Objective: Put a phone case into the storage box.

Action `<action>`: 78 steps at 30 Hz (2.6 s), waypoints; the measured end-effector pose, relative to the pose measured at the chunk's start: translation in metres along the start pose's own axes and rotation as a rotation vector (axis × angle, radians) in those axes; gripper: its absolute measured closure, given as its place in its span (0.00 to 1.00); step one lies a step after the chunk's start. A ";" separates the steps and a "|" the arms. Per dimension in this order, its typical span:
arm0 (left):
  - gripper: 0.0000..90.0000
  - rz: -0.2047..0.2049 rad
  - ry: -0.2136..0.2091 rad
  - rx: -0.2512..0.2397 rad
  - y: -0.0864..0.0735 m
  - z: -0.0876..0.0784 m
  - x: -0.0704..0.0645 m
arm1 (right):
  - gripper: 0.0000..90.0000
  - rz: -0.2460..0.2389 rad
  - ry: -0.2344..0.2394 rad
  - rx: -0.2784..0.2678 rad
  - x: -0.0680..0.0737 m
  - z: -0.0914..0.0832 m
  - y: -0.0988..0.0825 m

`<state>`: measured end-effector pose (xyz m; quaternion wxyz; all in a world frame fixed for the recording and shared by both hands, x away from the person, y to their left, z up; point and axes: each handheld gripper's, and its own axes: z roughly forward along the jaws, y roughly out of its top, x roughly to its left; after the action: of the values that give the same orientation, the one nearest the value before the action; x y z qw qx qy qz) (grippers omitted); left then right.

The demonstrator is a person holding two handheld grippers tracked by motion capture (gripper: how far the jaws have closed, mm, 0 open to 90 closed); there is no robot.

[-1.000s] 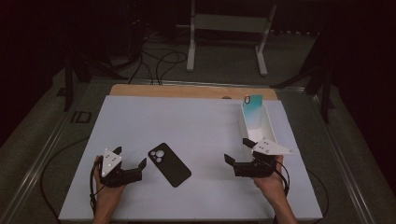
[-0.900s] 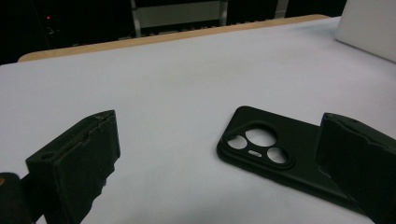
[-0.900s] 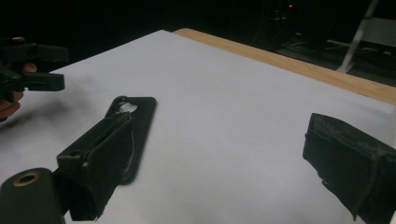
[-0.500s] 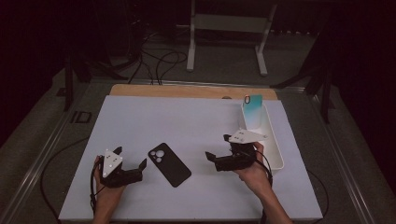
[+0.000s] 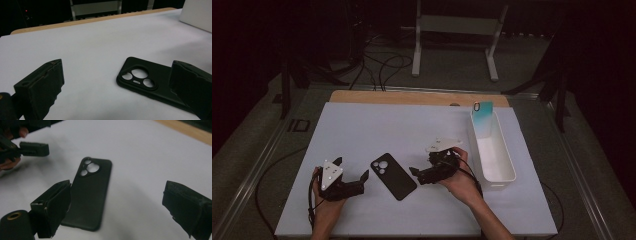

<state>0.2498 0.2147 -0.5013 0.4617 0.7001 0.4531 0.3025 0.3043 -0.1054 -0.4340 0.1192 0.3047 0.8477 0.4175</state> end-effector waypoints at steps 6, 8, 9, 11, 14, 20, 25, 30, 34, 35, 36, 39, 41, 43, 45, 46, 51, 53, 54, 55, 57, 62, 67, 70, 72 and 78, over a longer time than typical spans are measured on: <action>0.01 -0.002 0.003 -0.003 0.000 0.000 0.001 | 0.09 -0.014 0.033 0.052 0.012 0.021 0.003; 0.01 -0.001 0.003 -0.002 0.000 -0.001 0.001 | 0.09 -0.018 0.037 0.064 0.016 0.028 0.003; 0.01 -0.001 0.003 -0.002 0.000 -0.001 0.001 | 0.09 -0.019 0.040 0.072 0.017 0.030 0.004; 0.01 -0.003 0.004 -0.002 0.000 -0.001 0.001 | 0.09 -0.018 0.045 0.087 0.021 0.036 0.004; 0.01 -0.002 0.003 -0.002 0.000 -0.001 0.001 | 0.09 -0.013 0.058 0.108 0.025 0.045 0.003; 0.01 -0.002 0.004 -0.001 0.000 -0.001 0.001 | 0.09 0.006 0.068 0.152 0.031 0.060 -0.001; 0.01 -0.002 0.005 0.000 0.000 -0.001 0.001 | 0.08 0.016 0.068 0.190 0.036 0.070 -0.004; 0.01 -0.004 0.004 0.000 0.000 0.000 0.001 | 0.08 0.015 0.076 0.223 0.040 0.079 -0.006; 0.01 -0.005 0.004 0.001 0.000 0.000 0.001 | 0.08 0.014 0.075 0.242 0.041 0.085 -0.008; 0.01 -0.005 0.005 0.003 0.000 0.000 0.001 | 0.08 0.014 0.069 0.246 0.042 0.087 -0.008; 0.01 -0.004 0.005 0.004 0.000 0.000 0.001 | 0.08 0.013 0.071 0.250 0.042 0.088 -0.009; 0.01 -0.005 0.005 0.002 0.000 0.000 0.001 | 0.08 0.016 0.065 0.266 0.043 0.092 -0.010; 0.01 -0.003 0.005 0.004 0.000 0.000 0.002 | 0.08 0.015 0.068 0.269 0.044 0.093 -0.010; 0.01 -0.005 0.006 0.002 0.000 0.000 0.001 | 0.08 0.015 0.063 0.276 0.045 0.096 -0.011; 0.01 -0.003 0.006 0.004 0.000 0.000 0.001 | 0.08 0.007 0.064 0.289 0.046 0.099 -0.013; 0.01 -0.005 0.006 0.003 0.000 0.000 0.002 | 0.08 0.003 0.057 0.296 0.046 0.100 -0.013; 0.01 -0.005 0.006 0.003 0.000 -0.001 0.002 | 0.08 0.003 0.052 0.316 0.046 0.106 -0.016; 0.01 -0.004 0.006 0.003 0.000 0.000 0.002 | 0.08 -0.010 0.041 0.327 0.047 0.108 -0.017; 0.01 -0.004 0.006 0.004 0.000 0.000 0.002 | 0.08 -0.014 0.036 0.333 0.048 0.109 -0.018; 0.01 -0.004 0.006 0.003 0.000 -0.001 0.002 | 0.08 -0.021 0.034 0.337 0.048 0.110 -0.019; 0.01 -0.004 0.006 0.002 0.000 -0.001 0.002 | 0.08 -0.026 0.026 0.346 0.049 0.111 -0.020; 0.01 -0.004 0.006 0.003 0.000 -0.001 0.001 | 0.09 -0.053 0.007 0.357 0.050 0.113 -0.020; 0.01 -0.004 0.005 0.005 0.000 -0.001 0.001 | 0.10 -0.063 0.012 0.381 0.050 0.113 -0.017; 0.01 -0.004 0.004 0.006 0.000 -0.001 0.001 | 0.14 -0.062 0.016 0.387 0.049 0.111 -0.017; 0.01 -0.003 0.004 0.009 0.000 0.000 0.001 | 0.15 -0.057 0.010 0.389 0.049 0.110 -0.017; 0.01 -0.001 0.002 0.011 0.000 0.000 0.001 | 0.17 -0.041 -0.005 0.376 0.050 0.108 -0.017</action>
<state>0.2501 0.2158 -0.5016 0.4574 0.7022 0.4556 0.3002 0.3077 -0.0138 -0.5119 0.0710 0.3051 0.9166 0.2486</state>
